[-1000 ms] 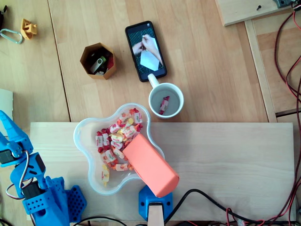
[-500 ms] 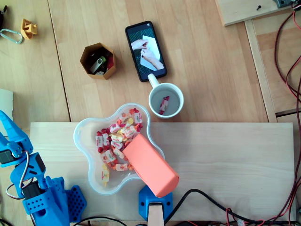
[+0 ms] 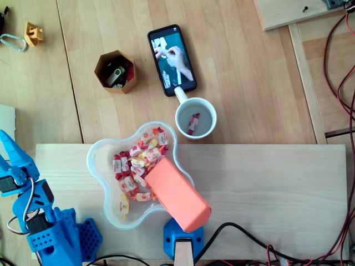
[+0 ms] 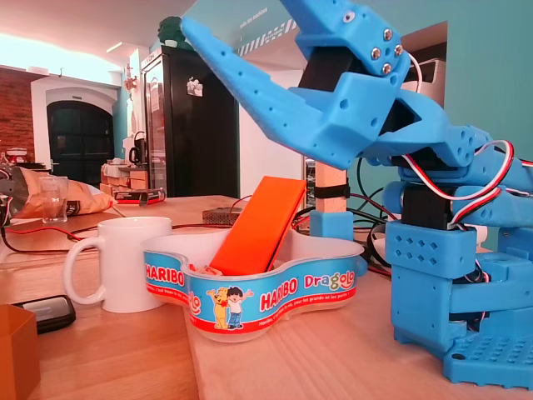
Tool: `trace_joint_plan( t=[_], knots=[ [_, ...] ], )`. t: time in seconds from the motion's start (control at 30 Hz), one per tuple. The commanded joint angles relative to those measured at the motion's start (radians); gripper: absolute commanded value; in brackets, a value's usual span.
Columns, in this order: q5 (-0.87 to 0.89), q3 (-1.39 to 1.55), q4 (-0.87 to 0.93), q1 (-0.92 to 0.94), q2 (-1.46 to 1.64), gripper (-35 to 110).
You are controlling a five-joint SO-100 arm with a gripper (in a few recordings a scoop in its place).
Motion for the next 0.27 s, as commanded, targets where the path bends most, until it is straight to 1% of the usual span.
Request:
trace_joint_plan(
  t=[0.0, 0.23],
  knots=[
    [-0.014, 0.037, -0.026, -0.034, 0.052, 22],
    [-0.014, 0.037, -0.012, -0.029, 0.049, 21]
  ],
)
